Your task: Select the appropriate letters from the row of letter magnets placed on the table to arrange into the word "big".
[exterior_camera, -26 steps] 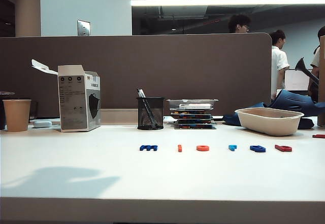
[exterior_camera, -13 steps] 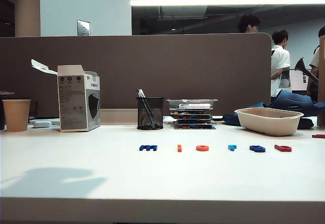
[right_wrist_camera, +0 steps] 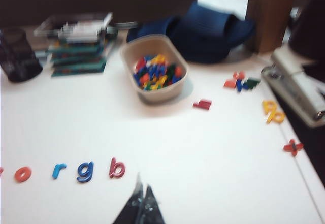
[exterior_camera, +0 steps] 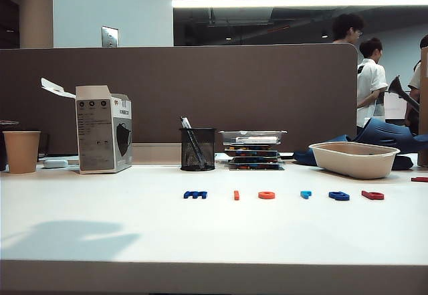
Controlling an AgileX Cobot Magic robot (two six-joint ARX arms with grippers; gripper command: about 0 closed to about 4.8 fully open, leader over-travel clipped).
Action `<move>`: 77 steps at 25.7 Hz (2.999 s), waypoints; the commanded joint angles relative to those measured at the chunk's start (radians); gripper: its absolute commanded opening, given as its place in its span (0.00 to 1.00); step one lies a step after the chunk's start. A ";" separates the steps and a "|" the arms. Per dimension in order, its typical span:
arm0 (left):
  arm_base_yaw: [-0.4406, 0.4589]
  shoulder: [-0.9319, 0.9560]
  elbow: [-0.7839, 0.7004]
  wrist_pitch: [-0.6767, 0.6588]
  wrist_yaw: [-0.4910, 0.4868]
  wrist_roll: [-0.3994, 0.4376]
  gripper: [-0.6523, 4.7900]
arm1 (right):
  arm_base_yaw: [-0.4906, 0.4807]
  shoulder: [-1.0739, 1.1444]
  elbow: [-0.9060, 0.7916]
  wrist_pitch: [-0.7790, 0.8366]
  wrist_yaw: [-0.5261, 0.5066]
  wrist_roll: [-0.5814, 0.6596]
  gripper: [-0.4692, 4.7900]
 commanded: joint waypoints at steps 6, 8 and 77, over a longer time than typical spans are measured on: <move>0.001 -0.002 0.004 0.006 -0.010 0.001 0.11 | 0.131 0.366 0.248 -0.049 0.004 0.024 0.08; 0.001 -0.002 0.004 0.006 -0.008 0.001 0.11 | 0.188 0.466 0.319 -0.092 0.036 0.063 0.09; 0.001 -0.002 0.004 0.006 -0.008 0.001 0.11 | 0.377 1.431 0.624 -0.186 0.208 0.146 0.30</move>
